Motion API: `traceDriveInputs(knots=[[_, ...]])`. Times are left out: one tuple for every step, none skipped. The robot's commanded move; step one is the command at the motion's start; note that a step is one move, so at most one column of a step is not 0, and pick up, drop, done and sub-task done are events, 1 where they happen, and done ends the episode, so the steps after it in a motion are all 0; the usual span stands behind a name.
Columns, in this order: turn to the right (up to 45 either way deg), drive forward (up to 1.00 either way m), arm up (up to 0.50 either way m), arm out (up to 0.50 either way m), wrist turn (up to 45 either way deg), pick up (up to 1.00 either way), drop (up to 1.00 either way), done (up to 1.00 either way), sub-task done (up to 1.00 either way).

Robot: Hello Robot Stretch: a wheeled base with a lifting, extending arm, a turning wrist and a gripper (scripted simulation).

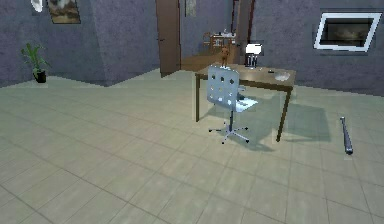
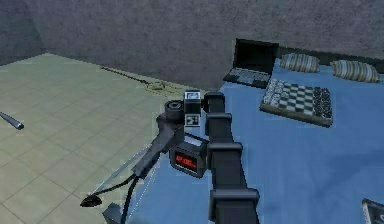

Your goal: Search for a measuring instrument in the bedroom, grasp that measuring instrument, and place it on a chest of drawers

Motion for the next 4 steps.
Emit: traceDriveInputs(knots=[[0.0, 0.0, 0.0, 0.0, 45.0, 0.0, 0.0, 0.0, 0.0], [0.0, 0.0, 0.0, 0.0, 45.0, 0.0, 0.0, 0.0, 0.0], [0.0, 0.0, 0.0, 0.0, 45.0, 0.0, 0.0, 0.0, 0.0], [0.0, 0.0, 0.0, 0.0, 21.0, 0.0, 0.0, 0.0, 0.0]])
